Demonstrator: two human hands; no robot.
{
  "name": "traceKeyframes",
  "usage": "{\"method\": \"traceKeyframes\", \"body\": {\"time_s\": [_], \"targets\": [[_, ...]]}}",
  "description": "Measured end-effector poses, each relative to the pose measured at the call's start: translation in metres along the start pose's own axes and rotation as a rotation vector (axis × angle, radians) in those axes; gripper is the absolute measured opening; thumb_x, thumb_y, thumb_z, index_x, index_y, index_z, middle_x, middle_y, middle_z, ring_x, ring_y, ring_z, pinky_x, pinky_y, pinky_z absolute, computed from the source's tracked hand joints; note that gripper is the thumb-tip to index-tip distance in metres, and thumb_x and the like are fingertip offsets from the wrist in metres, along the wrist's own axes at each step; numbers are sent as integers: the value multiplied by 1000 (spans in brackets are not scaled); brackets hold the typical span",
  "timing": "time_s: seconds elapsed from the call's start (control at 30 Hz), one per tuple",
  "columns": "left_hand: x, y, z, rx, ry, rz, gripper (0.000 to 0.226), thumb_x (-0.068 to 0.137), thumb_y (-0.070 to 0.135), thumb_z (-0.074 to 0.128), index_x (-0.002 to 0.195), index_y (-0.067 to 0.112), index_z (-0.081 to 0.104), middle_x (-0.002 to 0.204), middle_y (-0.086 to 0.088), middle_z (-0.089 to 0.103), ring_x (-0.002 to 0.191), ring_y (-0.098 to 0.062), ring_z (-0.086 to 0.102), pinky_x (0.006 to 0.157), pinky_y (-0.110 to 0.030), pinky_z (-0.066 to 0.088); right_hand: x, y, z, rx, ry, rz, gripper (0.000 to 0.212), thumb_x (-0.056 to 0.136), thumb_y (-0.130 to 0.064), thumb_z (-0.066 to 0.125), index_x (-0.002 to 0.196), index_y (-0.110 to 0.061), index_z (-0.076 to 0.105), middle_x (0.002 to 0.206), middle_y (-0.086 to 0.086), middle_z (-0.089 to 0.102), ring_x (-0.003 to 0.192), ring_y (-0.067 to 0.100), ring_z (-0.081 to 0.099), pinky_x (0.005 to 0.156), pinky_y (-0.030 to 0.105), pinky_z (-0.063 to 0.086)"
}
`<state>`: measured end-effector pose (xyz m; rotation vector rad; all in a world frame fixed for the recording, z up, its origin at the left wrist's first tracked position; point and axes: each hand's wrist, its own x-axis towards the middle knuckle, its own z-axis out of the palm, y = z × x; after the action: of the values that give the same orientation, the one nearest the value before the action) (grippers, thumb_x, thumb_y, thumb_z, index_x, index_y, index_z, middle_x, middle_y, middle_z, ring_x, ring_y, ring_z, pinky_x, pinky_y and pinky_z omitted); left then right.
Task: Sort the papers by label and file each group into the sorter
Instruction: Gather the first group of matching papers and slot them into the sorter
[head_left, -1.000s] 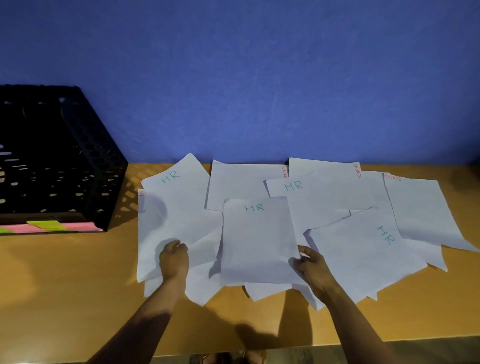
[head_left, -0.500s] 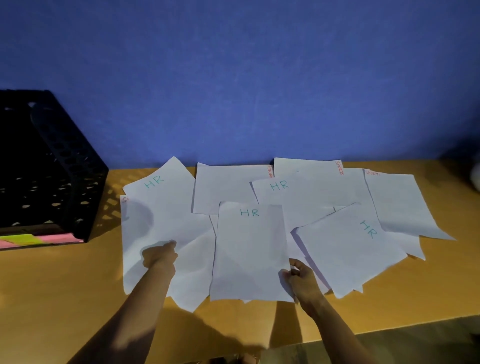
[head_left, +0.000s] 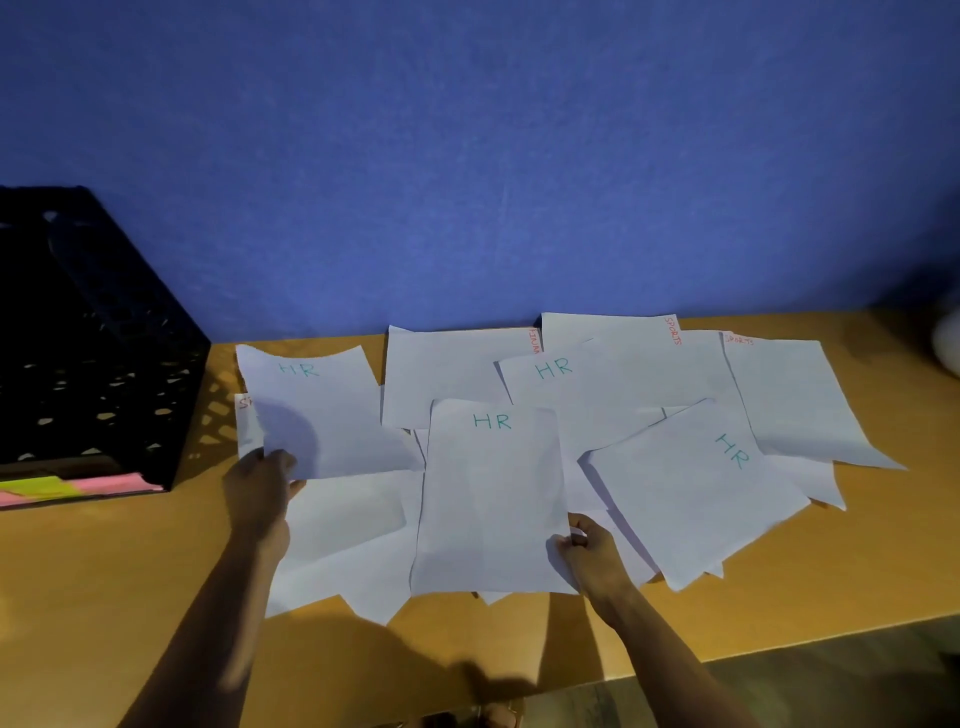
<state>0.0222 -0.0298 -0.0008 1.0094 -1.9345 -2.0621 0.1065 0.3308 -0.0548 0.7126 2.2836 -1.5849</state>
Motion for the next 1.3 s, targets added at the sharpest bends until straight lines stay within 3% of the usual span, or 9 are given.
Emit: {"method": "traceKeyframes", "body": {"time_s": [0.27,0.5,0.63,0.73,0.83,0.93,1.07,1.13,1.3], "targets": [[-50,54,-21,-185,-65,183,38,72,3,54,108,8,63,113,-10,68,106,-30,64,81,-43,57,-3,-4,11,16,-55,36,18,89,13,52,102,9,64,88,19,67,73,19,62,60,12,48],[-84,20,-13,-154,-215,88,26,80,-2,56,86,20,70,82,5,71,84,-20,64,64,-31,54,-5,-7,13,68,-79,29,18,90,12,50,100,8,65,83,24,64,75,24,59,62,21,45],[-99,-20,7,-160,-289,-82,32,81,-8,54,99,11,72,100,-9,74,93,-30,69,75,-41,55,-9,-7,11,114,-103,48,21,94,6,50,104,-2,67,93,26,66,74,23,59,64,24,46],[-103,-47,20,-71,-207,-229,28,85,-6,55,104,8,70,109,-18,69,104,-39,63,92,-56,50,-11,-9,10,188,-106,37,20,95,4,52,107,-3,66,103,26,67,87,34,66,80,36,56],[-110,-62,27,17,-194,-256,26,88,-3,55,109,9,66,108,-14,68,102,-35,61,84,-44,52,-16,-11,7,257,-123,36,23,95,7,49,112,0,64,93,24,67,68,28,62,60,27,51],[-116,-65,30,191,-261,-191,27,90,0,54,113,11,63,109,-11,67,99,-30,61,80,-41,51,-20,-12,4,339,-112,26,29,96,7,49,106,-12,68,102,21,70,83,46,62,67,33,48],[-118,-64,28,407,-285,-87,16,84,11,65,99,16,66,95,-4,69,90,-25,62,71,-32,47,-23,-13,0,370,-120,4,33,96,6,49,107,-19,68,96,11,74,54,7,61,49,17,44],[-114,-63,27,421,-273,-68,10,82,17,70,90,14,65,88,-4,67,92,-30,62,68,-31,46,-23,-10,-2,363,-116,7,32,97,5,49,111,-17,67,96,10,74,51,3,57,47,16,43],[-93,-66,28,119,-334,-382,45,90,36,65,130,21,56,127,-5,59,123,-31,49,102,-53,43,-27,-3,-5,394,-162,-24,31,100,0,47,117,-19,64,100,6,76,55,24,56,53,22,43]]}}
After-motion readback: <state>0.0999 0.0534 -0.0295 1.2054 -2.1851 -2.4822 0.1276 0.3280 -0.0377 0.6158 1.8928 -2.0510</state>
